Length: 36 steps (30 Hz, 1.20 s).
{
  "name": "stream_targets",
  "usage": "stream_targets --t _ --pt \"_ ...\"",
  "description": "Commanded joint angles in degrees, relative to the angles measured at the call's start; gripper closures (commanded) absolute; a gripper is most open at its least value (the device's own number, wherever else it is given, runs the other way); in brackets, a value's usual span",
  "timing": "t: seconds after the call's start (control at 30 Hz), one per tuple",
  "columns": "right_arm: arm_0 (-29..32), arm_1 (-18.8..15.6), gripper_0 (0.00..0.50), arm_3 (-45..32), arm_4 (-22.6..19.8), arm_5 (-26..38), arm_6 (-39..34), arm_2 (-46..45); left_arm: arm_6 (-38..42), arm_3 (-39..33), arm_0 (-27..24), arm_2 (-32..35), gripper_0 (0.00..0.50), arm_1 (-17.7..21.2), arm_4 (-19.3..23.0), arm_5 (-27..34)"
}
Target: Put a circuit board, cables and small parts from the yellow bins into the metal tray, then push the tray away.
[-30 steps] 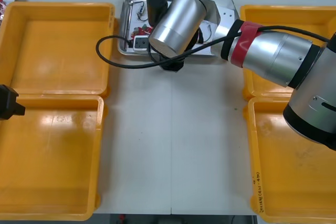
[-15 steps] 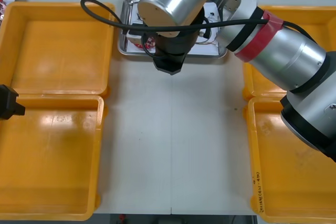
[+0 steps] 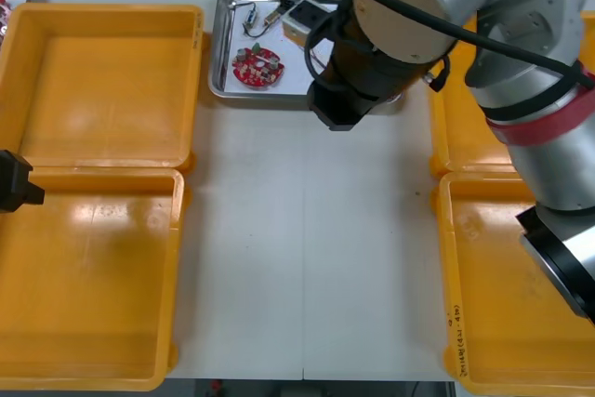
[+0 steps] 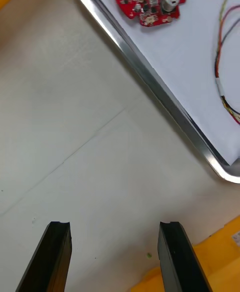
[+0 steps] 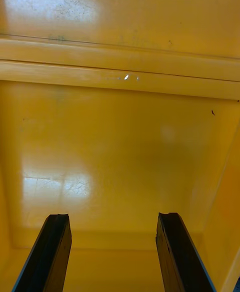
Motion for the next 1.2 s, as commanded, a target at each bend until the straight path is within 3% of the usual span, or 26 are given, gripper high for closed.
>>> stream_targets --t 0.03,0.23,0.47,0.73,0.9,1.2 --pt "5.0 -6.2 0.0 -7.3 -1.4 0.2 -5.1 -3.3 -5.8 -1.8 0.9 1.9 0.0 2.5 0.5 0.3" --pt "11.7 -12.5 0.0 -11.1 -6.6 0.2 -10.7 -10.3 -5.8 -1.8 0.9 1.9 0.0 2.5 0.5 0.3" --pt "18.1 -16.3 0.0 -11.2 -12.4 0.2 -14.7 -21.2 -5.8 -1.8 0.9 1.9 0.0 2.5 0.5 0.3" --pt "26.3 -20.6 0.0 -14.1 -11.5 0.2 -13.9 -29.5 -5.8 -1.8 0.9 1.9 0.0 2.5 0.5 0.3" --pt "31.2 -20.8 0.0 -16.5 -8.7 0.2 -13.3 -33.8 -5.8 -1.8 0.9 1.9 0.0 2.5 0.5 0.3" --pt "37.0 -20.8 0.0 -16.6 -7.7 0.2 -11.9 -40.5 -5.8 -1.8 0.9 1.9 0.0 2.5 0.5 0.3"
